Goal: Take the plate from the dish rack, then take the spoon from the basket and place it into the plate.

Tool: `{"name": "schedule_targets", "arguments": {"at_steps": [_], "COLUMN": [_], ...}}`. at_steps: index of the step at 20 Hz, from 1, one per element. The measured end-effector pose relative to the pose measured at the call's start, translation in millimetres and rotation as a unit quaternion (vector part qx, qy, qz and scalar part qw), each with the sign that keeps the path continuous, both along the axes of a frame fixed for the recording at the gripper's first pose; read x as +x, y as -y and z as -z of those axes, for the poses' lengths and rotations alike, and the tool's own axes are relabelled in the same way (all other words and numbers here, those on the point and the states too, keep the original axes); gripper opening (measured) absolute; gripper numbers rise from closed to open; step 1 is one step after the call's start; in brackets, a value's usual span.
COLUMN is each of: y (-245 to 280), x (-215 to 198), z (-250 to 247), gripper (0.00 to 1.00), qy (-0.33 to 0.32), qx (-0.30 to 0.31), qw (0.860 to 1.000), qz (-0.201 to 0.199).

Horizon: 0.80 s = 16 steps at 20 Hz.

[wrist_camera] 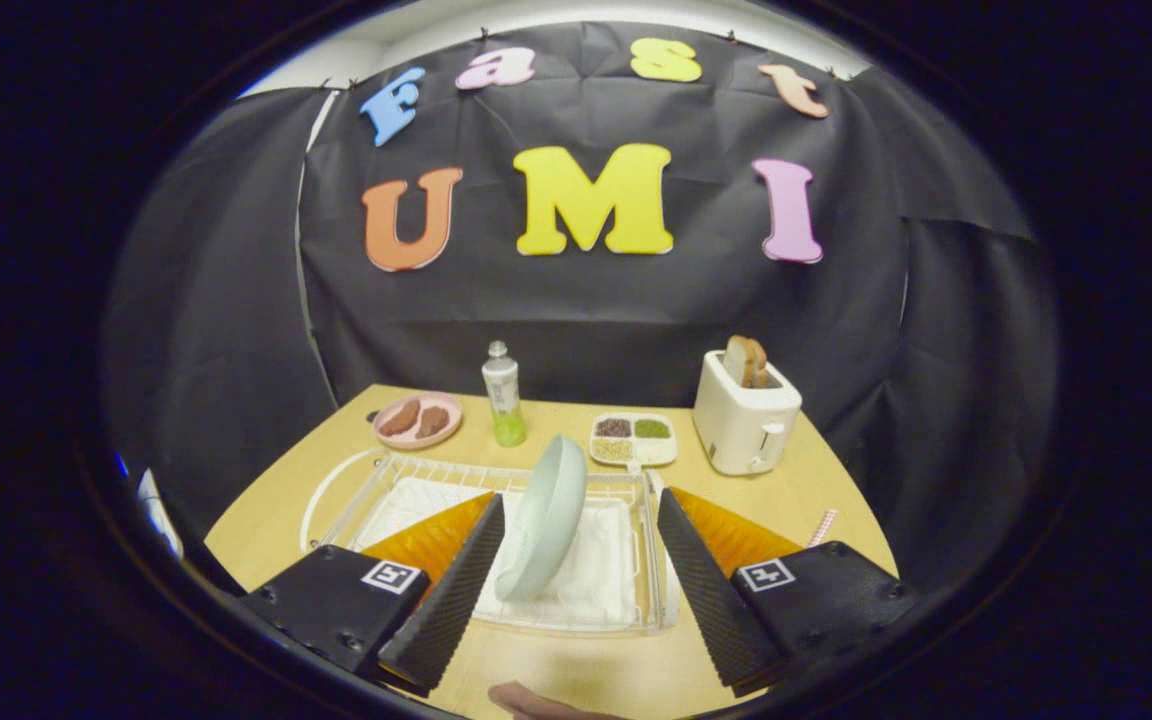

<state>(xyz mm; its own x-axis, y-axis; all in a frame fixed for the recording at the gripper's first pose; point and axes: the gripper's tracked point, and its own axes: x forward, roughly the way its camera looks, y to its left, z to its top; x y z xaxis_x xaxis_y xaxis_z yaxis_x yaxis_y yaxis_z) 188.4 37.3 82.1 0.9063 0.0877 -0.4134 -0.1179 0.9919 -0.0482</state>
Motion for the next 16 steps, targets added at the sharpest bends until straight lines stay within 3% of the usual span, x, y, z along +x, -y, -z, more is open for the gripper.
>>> {"name": "schedule_targets", "arguments": {"at_steps": [5, 8, 12, 16], "y": [-7.4, -8.6, -9.1, -5.4], "x": [38.2, 54.0, 71.9, 84.1], "z": [0.3, 9.7, 24.7, 32.5], "gripper": [0.93, 0.75, 0.5, 0.4], "qy": [-0.094, -0.176, -0.268, -0.307], "qx": [-0.056, -0.07, -0.119, -0.161], "qw": [0.994, 0.981, 0.954, 0.933], "qz": [0.008, 0.034, 0.06, 0.098]}}
